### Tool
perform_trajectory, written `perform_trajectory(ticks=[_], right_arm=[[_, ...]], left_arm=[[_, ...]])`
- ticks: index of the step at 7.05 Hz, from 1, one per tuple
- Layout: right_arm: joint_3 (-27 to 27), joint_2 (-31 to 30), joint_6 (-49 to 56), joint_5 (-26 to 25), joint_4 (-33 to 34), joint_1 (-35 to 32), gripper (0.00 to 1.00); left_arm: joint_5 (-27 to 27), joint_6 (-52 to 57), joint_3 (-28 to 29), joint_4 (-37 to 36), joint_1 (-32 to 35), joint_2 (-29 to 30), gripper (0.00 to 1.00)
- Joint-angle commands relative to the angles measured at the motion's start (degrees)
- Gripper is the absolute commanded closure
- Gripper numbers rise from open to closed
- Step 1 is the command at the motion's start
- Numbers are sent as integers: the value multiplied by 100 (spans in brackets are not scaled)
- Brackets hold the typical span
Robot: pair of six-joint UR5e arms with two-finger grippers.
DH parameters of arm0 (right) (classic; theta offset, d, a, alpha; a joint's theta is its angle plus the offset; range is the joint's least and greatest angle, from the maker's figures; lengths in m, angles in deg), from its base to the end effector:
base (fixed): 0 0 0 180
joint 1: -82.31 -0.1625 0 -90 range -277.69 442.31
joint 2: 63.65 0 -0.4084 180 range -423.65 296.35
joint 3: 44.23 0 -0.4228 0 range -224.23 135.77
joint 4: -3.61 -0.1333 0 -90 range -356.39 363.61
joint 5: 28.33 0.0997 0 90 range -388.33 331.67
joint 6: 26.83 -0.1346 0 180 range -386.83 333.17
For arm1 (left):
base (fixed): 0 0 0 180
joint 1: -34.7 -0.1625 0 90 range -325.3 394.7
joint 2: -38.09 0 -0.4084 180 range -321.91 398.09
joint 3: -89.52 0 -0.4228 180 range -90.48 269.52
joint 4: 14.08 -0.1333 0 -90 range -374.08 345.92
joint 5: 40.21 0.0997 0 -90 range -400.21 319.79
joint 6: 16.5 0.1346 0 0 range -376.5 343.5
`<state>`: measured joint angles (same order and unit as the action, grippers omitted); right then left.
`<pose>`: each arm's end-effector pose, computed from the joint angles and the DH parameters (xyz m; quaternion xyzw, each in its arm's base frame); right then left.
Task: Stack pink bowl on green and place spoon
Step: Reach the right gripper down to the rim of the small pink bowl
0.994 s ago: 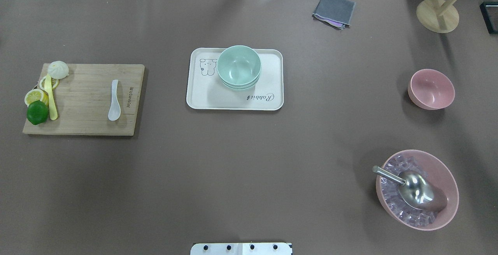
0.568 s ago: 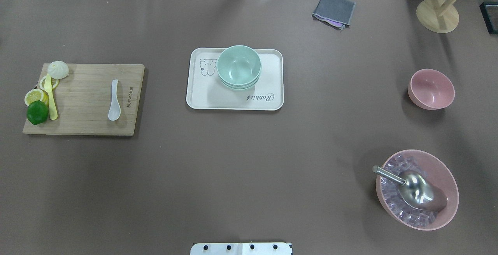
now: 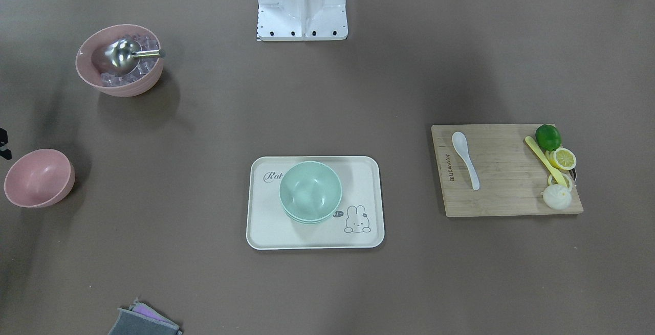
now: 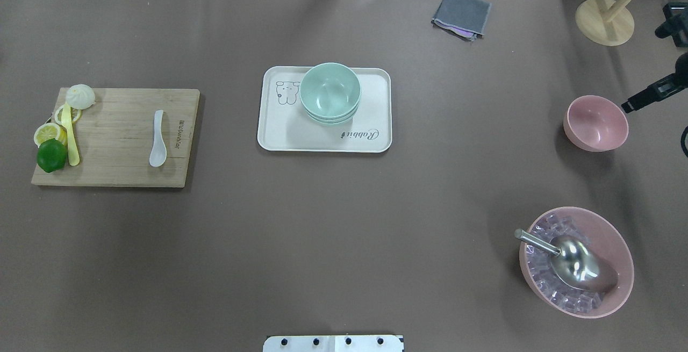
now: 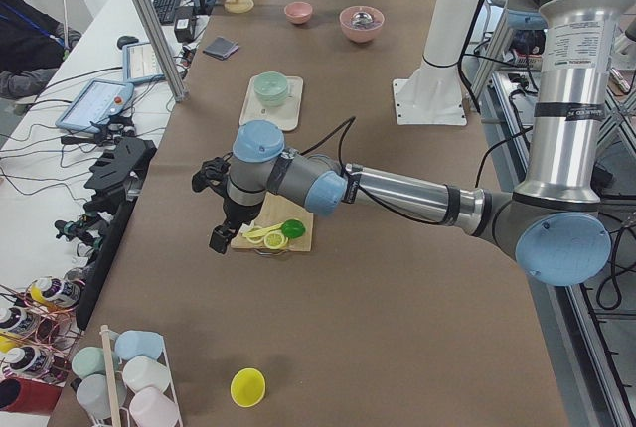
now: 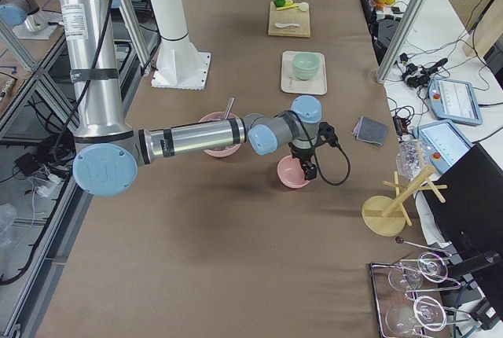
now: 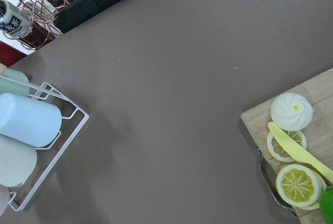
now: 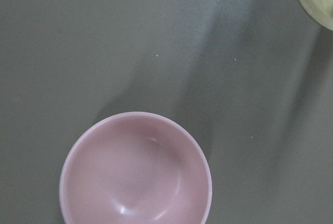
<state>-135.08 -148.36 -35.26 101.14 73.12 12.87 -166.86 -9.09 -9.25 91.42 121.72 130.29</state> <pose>-0.1638 -0.5727 0.5721 0.1276 -0.3724 -0.1741 0.9026 -0.0233 -0.5701 0.5424 0.2290 0.2974 0.1554 0.9138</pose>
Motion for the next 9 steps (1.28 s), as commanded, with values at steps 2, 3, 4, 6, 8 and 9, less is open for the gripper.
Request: perform_trajectory(ticks=[2,3,4,6,8,9], right_arm=[[665,-46,-1168,-167,-904,159,10],[673,-46,-1178,-177,-904,185,35],[691,-46,-1178,-195,-895,220,43],[752,-29,-1248,-230,-904,308,42],[796,-28,-1249,-353,-904,361,43],[814,-37,-1275,-362,-895,361,63]], left_arm=[[0,-3,-20,5,0,-9,2],[0,-3,-20,5,0,-10,2],[0,-3,-20,5,0,-10,2],[0,-3,-11,75,0,-10,2],[0,-11,-11,84,0,-10,2],[0,-11,-20,76,0,-10,2]])
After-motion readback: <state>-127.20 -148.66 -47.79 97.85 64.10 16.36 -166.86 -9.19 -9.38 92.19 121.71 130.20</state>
